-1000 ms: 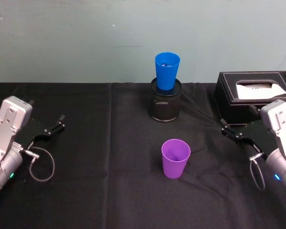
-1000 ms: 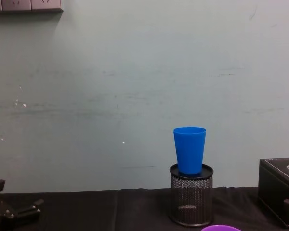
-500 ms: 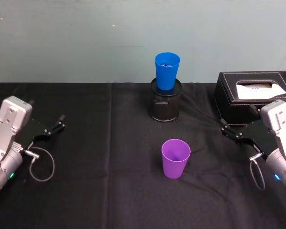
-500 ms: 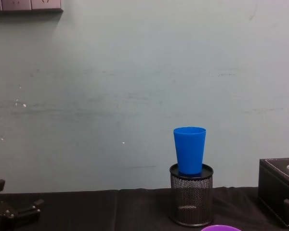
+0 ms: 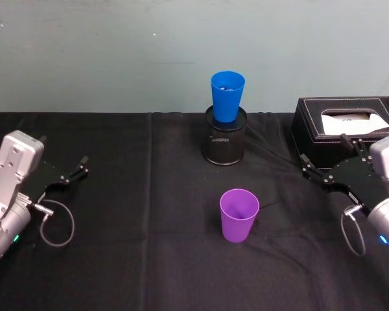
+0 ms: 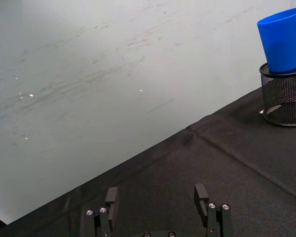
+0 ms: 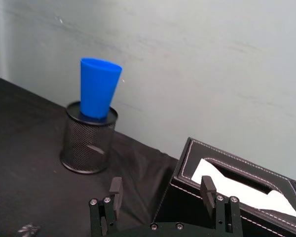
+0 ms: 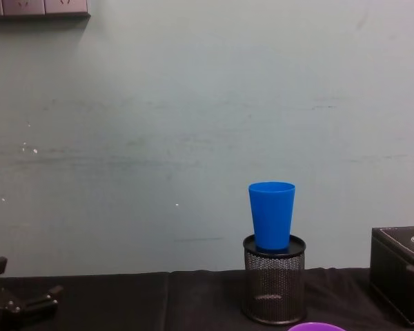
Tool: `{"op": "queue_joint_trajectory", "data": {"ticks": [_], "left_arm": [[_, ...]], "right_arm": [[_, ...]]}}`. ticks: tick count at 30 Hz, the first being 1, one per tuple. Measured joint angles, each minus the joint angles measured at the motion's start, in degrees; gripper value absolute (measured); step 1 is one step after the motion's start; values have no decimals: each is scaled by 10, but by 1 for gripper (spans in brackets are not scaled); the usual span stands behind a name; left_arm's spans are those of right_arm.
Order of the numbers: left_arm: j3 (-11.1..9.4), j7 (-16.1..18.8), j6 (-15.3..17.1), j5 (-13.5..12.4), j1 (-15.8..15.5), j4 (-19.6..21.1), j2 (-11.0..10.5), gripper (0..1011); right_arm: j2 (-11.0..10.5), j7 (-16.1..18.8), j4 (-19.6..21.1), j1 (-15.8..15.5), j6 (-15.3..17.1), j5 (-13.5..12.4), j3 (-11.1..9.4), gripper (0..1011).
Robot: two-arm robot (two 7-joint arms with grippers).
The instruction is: Pick up one cup with a gripper and tap it against the other cup.
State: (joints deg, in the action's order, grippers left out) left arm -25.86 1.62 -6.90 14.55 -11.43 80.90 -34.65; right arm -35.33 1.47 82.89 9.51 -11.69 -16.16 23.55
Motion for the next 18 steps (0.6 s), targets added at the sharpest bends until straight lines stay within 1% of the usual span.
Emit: {"op": "queue_joint_trajectory", "data": {"ticks": [2,3,5,6,8,9,11,12,15,18], "left_arm": [[0,0,0,0,0,0,0,1000],[0,0,0,0,0,0,0,1000],[0,0,0,0,0,0,0,1000],[0,0,0,0,0,0,0,1000],[0,0,0,0,0,0,0,1000],[0,0,0,0,0,0,0,1000],[0,0,0,0,0,0,0,1000],[0,0,0,0,0,0,0,1000],[0,0,0,0,0,0,0,1000],[0,0,0,0,0,0,0,1000]], "right_arm": [[-3,6,9,-8,-5,-7,-6,1003],[-8,14,19,-17,-10,-14,-12,1003],[-13,23,28,-28,-14,-23,-18,1003],[-19,34,37,-40,-20,-33,-23,1003],[-26,48,46,-53,-25,-44,-28,1003],[-34,66,55,-67,-32,-56,-31,1003],[-42,86,63,-81,-40,-71,-34,1003],[-48,106,70,-94,-46,-85,-36,1003],[-55,132,77,-111,-54,-100,-36,1003],[-59,170,86,-129,-63,-115,-29,1003]]}}
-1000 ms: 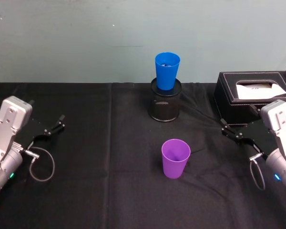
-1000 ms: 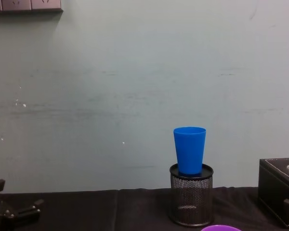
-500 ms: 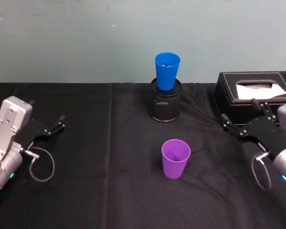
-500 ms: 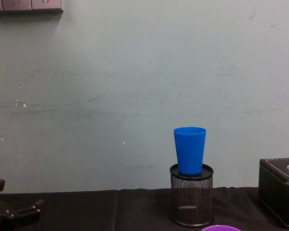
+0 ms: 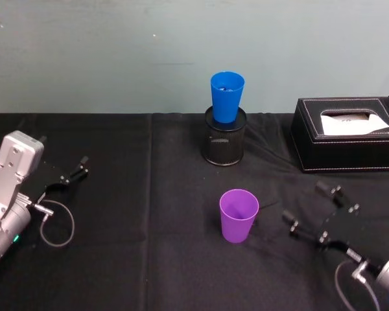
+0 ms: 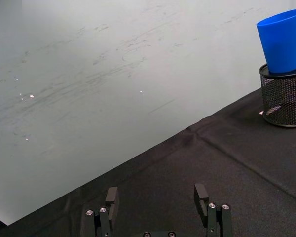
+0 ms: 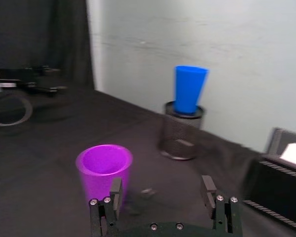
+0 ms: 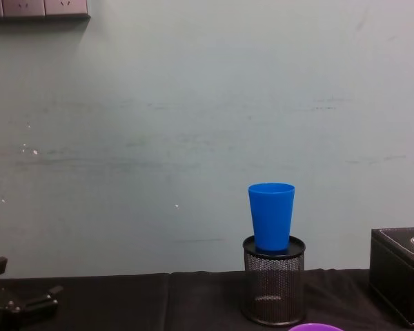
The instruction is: Pick up one cup with a gripper and tap it against the other cup.
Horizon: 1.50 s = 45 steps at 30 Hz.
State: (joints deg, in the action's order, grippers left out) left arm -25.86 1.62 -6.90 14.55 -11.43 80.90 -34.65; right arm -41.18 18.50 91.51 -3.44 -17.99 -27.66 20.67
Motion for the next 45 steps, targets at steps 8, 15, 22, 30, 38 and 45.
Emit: {"op": "queue_joint_trajectory", "data": {"ticks": [8,15,22,30,38,45], "left_arm": [[0,0,0,0,0,0,0,1000],[0,0,0,0,0,0,0,1000],[0,0,0,0,0,0,0,1000],[0,0,0,0,0,0,0,1000],[0,0,0,0,0,0,0,1000],[0,0,0,0,0,0,0,1000]], "right_arm": [[21,34,-1,-5,6,-24,8,1003],[41,36,-11,9,25,-5,17,1003],[63,33,-24,28,43,26,27,1003],[84,34,-36,43,55,45,32,1003],[100,42,-47,51,61,57,34,1003],[119,52,-64,63,61,66,34,1003]]}}
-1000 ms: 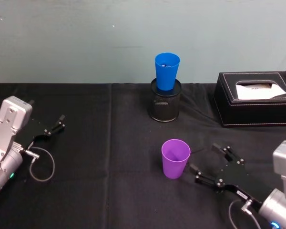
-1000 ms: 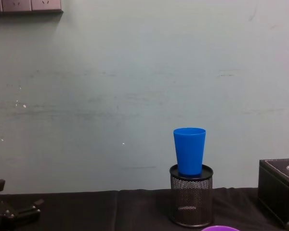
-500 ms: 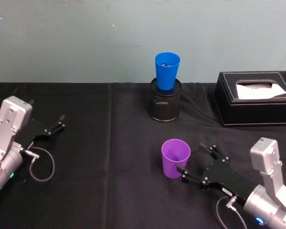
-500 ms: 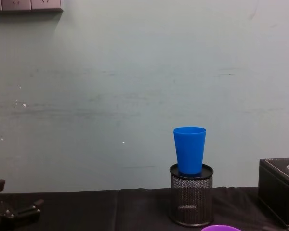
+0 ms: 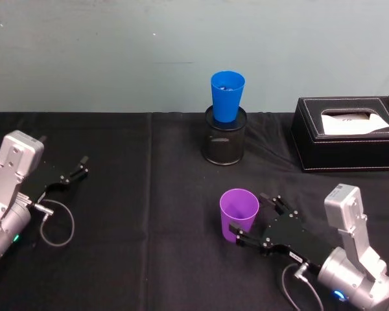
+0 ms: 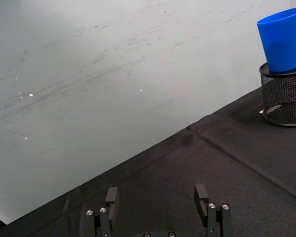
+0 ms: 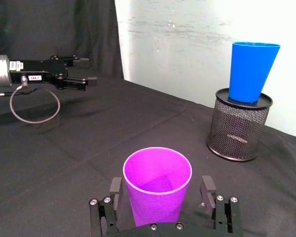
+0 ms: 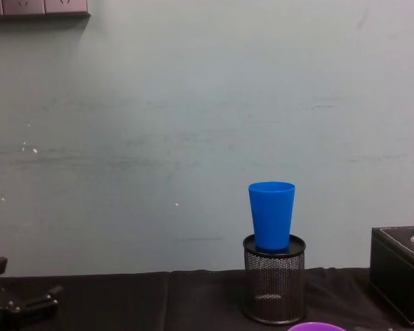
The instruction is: Pick up one cup with a gripper and tap it against the other cup.
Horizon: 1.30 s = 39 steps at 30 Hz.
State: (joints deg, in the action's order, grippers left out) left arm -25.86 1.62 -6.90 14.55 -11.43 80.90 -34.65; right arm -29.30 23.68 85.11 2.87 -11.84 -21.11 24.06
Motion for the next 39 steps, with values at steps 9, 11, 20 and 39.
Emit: {"op": "queue_joint_trajectory", "data": {"ticks": [9,11,20,39], "left_arm": [[0,0,0,0,0,0,0,1000],[0,0,0,0,0,0,0,1000],[0,0,0,0,0,0,0,1000],[0,0,0,0,0,0,0,1000]], "right_arm": [[24,16,-28,20,0,9,-2,1003],[27,19,-31,22,0,10,-2,1003],[46,31,-46,32,-1,19,-6,1003],[51,36,-50,33,-2,22,-8,886]]}}
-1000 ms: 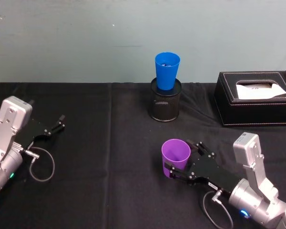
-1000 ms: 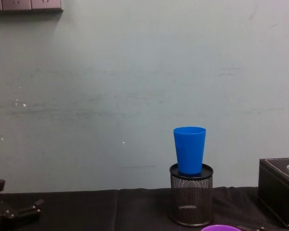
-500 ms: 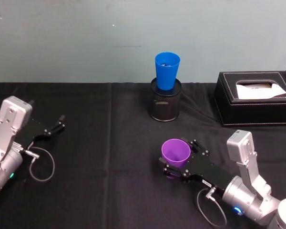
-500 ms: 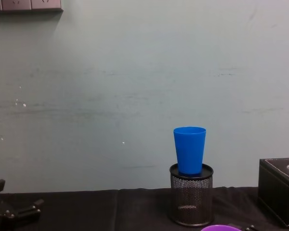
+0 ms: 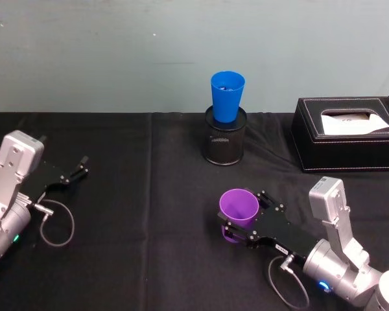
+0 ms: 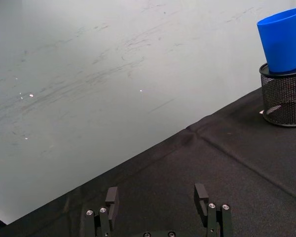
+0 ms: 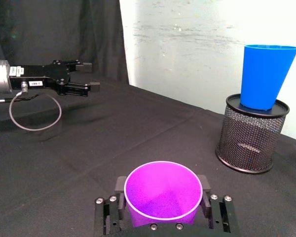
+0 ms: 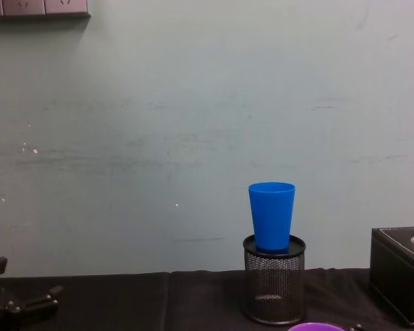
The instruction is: Pick up one cup with a gripper and tap it against the other cup.
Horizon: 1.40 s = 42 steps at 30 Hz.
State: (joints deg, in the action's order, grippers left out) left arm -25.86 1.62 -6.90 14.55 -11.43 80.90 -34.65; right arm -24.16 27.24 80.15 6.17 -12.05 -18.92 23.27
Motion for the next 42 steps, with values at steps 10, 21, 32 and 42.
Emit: {"op": "queue_joint_trajectory", "data": {"ticks": [10,21,32,42], "left_arm": [[0,0,0,0,0,0,0,1000],[0,0,0,0,0,0,0,1000],[0,0,0,0,0,0,0,1000],[0,0,0,0,0,0,0,1000]], "right_arm": [[-1,-1,1,-1,0,-1,1,767],[-15,-15,66,-26,22,6,-20,733],[-42,-15,181,-32,126,-27,-50,733],[-57,-19,223,-16,175,-54,-55,734]]}}
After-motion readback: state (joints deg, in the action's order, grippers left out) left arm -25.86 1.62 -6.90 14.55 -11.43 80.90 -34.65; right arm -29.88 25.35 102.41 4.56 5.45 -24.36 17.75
